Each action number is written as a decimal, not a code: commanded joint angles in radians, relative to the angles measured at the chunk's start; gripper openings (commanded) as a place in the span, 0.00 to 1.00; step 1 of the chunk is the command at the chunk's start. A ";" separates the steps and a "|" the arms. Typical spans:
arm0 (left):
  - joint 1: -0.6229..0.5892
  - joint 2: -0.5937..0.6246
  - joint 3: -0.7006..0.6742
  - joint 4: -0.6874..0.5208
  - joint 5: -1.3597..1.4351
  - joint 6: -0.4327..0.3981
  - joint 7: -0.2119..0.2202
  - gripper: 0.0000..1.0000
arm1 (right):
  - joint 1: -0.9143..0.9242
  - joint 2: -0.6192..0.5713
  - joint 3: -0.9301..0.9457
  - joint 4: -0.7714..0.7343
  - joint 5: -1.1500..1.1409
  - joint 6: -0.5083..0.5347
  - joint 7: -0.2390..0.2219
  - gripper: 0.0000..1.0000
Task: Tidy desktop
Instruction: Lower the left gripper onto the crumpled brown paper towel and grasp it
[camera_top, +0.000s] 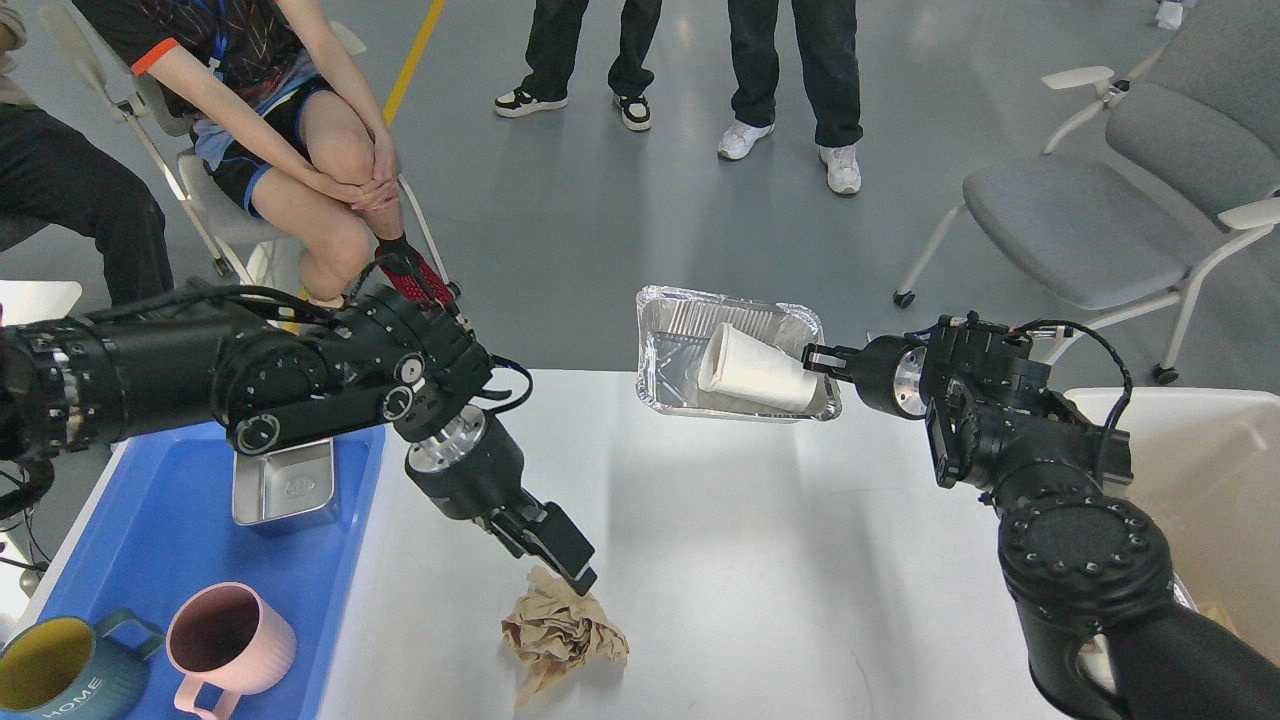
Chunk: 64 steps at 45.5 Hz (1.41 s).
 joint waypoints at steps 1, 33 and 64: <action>0.056 -0.015 0.020 0.040 0.083 0.039 -0.001 0.96 | 0.000 0.000 0.000 -0.001 0.000 0.000 0.000 0.00; 0.263 -0.174 0.026 0.289 0.111 0.171 0.003 0.96 | 0.001 0.000 0.000 -0.003 0.000 -0.002 0.000 0.00; 0.269 -0.250 0.114 0.379 0.131 0.216 0.003 0.30 | 0.003 0.000 0.000 -0.001 0.000 -0.008 0.000 0.00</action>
